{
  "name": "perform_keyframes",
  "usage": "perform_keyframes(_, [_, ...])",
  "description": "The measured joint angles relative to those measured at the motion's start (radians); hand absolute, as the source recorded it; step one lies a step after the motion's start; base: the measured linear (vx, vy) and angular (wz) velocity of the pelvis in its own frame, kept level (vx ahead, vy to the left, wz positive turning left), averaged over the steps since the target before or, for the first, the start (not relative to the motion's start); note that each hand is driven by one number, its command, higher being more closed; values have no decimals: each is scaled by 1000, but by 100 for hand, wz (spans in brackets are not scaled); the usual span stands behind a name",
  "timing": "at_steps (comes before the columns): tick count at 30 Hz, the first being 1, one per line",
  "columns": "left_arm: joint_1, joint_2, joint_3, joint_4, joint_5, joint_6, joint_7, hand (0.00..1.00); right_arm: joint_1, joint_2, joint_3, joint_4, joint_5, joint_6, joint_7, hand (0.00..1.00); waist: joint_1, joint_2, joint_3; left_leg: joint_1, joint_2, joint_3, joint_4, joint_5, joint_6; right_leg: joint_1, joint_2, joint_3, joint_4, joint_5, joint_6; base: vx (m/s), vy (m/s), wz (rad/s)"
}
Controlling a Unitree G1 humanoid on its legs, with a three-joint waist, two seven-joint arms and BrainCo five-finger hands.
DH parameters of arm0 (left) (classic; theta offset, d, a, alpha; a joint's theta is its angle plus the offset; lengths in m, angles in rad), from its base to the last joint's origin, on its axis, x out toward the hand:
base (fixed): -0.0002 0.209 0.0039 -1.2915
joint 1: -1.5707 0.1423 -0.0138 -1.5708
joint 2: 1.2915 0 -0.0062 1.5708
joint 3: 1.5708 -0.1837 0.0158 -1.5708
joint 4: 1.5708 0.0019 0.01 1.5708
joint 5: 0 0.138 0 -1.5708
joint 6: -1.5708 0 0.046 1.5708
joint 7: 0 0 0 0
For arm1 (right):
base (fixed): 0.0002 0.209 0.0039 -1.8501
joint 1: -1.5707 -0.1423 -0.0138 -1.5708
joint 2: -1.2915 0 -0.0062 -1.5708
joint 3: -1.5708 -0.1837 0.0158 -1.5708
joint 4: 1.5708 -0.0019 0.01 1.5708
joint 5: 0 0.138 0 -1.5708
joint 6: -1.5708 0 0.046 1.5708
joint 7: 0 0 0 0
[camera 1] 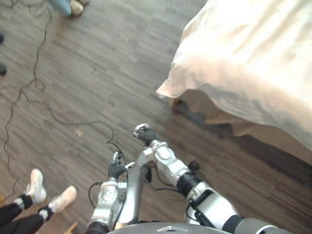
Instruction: Tidy the bed and pick cloth on bed and put in laundry
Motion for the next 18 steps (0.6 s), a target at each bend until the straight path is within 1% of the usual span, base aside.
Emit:
perform_keyframes(1, [0,0,0,12,1,0,-1,0,6,0,5,-25,0,-3,9,100,-6,-3,-7,6,3,0,-3,-5,-3,7,2,-1,-4,1,0,-66,-50,-10])
perform_keyframes(3, [6,2,-2,50,2,6,-3,0,39,-12,6,-156,4,-11,33,100,-17,-18,-20,36,14,7,-4,-23,-18,44,14,0,-38,15,0,-34,-35,-14])
perform_keyframes(4, [12,3,-3,56,2,6,-4,0,48,-16,6,-193,7,-12,36,100,-21,-22,-25,41,16,6,-2,-22,-17,54,19,0,-48,19,1,19,-27,-15])
perform_keyframes(6, [19,25,-8,82,7,11,-6,0,74,-22,-10,-337,76,-23,73,100,-32,-44,-43,57,16,10,1,-15,-13,79,23,9,-72,28,6,70,-21,-8])
perform_keyframes(8, [19,43,-8,98,22,16,-6,0,70,-30,-35,-412,142,-35,100,100,-38,-56,-53,73,15,17,1,-8,-1,103,25,11,-94,35,9,90,-26,-5])
perform_keyframes(9, [19,50,-8,108,23,16,-6,0,65,-30,-64,-446,171,-39,106,100,-38,-57,-53,84,15,21,1,-8,0,116,27,14,-105,38,10,89,-37,-14])
perform_keyframes(10, [19,62,-8,120,26,16,-4,0,38,-33,-124,-474,212,-56,110,100,-42,-57,-53,97,14,24,1,-7,0,126,29,22,-118,45,11,52,-40,-18])
perform_keyframes(11, [19,67,-7,124,33,16,-3,0,16,-37,-150,-475,225,-62,109,100,-45,-57,-53,100,15,25,1,-7,0,127,30,25,-121,48,10,15,-43,-25])
perform_keyframes(13, [19,84,-4,136,43,23,0,0,-87,-69,-258,-469,245,-77,89,100,-52,-56,-53,99,20,25,1,-7,0,116,37,45,-122,57,10,-11,-36,-25])
perform_keyframes(15, [20,85,-6,138,43,23,0,0,-187,-129,-378,-442,245,-84,52,100,-55,-54,-52,96,22,25,1,-7,0,109,40,52,-120,63,10,-50,-22,-13])
perform_keyframes(16, [21,86,-7,137,43,22,0,0,-279,-187,-470,-408,245,-108,13,100,-56,-46,-50,88,24,25,1,-5,2,93,42,56,-117,68,9,-73,-14,-7])
perform_keyframes(17, [21,85,-7,136,43,22,0,0,-295,-199,-486,-400,245,-111,5,100,-56,-43,-49,85,25,24,1,-4,3,89,43,57,-117,69,8,-76,-11,-8])
perform_keyframes(18, [21,85,-10,134,43,20,-1,0,-362,-238,-525,-363,245,-127,-18,100,-56,-29,-44,77,28,23,1,-1,6,83,49,61,-119,78,7,-73,-3,-12])
